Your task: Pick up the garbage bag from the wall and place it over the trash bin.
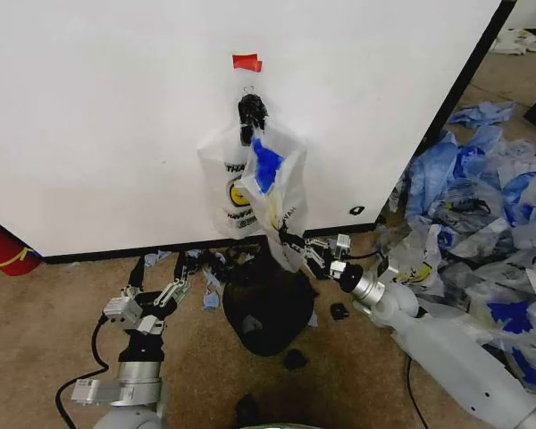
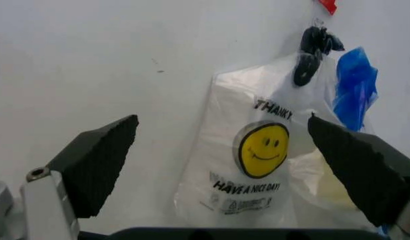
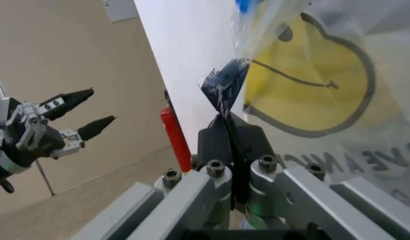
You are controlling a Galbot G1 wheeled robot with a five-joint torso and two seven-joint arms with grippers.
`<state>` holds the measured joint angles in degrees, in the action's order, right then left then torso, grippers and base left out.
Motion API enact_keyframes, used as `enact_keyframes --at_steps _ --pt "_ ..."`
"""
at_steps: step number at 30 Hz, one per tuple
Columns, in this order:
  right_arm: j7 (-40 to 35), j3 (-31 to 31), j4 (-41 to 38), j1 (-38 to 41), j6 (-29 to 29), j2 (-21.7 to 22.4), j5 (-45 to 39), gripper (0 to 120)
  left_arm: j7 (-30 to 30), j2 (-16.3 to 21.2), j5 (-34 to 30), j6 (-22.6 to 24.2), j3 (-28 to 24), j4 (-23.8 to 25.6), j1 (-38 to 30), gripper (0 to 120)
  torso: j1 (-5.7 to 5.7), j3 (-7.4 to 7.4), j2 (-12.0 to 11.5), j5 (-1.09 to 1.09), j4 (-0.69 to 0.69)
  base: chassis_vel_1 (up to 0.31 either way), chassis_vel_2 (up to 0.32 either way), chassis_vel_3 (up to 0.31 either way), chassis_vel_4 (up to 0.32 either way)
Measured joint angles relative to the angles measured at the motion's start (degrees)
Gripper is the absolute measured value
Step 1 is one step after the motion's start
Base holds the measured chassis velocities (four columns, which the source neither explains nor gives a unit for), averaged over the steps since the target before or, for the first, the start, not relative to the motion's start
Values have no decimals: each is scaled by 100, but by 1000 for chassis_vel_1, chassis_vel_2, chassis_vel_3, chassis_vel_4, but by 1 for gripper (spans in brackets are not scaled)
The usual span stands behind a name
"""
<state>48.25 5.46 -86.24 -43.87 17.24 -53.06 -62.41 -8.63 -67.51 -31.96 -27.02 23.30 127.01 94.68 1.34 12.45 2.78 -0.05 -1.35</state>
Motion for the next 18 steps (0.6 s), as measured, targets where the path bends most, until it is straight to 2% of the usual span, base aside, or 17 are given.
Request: enact_keyframes --at_steps 18 --pt "402 -239 158 -33 137 43 476 0 10 18 15 -4 -23 9 5 100 0 -1 0 -1 0 0 0 0 0"
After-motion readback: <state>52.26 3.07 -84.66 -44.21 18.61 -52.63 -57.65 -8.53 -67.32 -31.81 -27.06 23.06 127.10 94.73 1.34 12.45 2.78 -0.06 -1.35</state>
